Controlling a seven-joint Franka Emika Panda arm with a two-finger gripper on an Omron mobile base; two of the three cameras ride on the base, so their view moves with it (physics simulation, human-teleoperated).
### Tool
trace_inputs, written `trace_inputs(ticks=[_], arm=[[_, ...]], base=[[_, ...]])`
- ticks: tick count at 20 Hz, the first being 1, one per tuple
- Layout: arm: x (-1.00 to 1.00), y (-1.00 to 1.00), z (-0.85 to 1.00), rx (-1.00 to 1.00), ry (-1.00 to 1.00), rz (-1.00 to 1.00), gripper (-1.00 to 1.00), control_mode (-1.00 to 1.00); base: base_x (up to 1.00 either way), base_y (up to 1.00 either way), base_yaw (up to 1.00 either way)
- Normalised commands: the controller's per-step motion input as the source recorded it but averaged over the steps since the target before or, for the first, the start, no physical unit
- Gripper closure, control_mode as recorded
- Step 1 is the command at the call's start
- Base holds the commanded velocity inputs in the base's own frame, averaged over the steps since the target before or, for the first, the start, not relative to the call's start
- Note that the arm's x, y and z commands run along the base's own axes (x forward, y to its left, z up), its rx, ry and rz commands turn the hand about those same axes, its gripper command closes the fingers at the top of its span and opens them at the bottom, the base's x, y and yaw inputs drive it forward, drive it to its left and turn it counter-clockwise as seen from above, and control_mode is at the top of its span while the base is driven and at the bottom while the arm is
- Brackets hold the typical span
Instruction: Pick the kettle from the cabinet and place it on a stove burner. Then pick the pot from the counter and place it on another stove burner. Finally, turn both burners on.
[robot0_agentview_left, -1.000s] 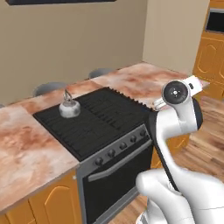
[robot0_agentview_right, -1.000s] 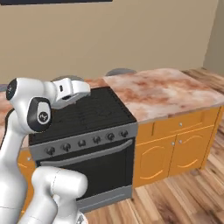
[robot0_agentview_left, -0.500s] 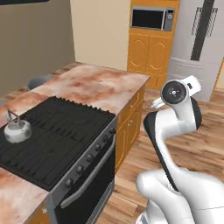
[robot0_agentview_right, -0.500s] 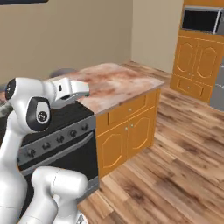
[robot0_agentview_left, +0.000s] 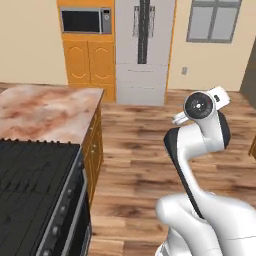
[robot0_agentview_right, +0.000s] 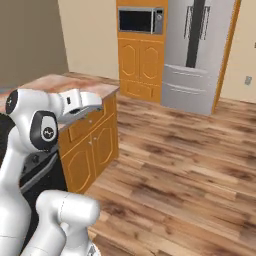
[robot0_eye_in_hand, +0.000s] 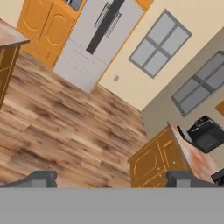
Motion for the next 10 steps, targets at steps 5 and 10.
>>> trace_inputs(ticks=[5, 10], arm=[[0.00, 0.00, 0.00, 0.00, 0.00, 0.00, -1.00, 1.00], [0.00, 0.00, 0.00, 0.00, 0.00, 0.00, -1.00, 1.00]], base=[[0.00, 0.00, -0.64], [0.00, 0.01, -0.63]])
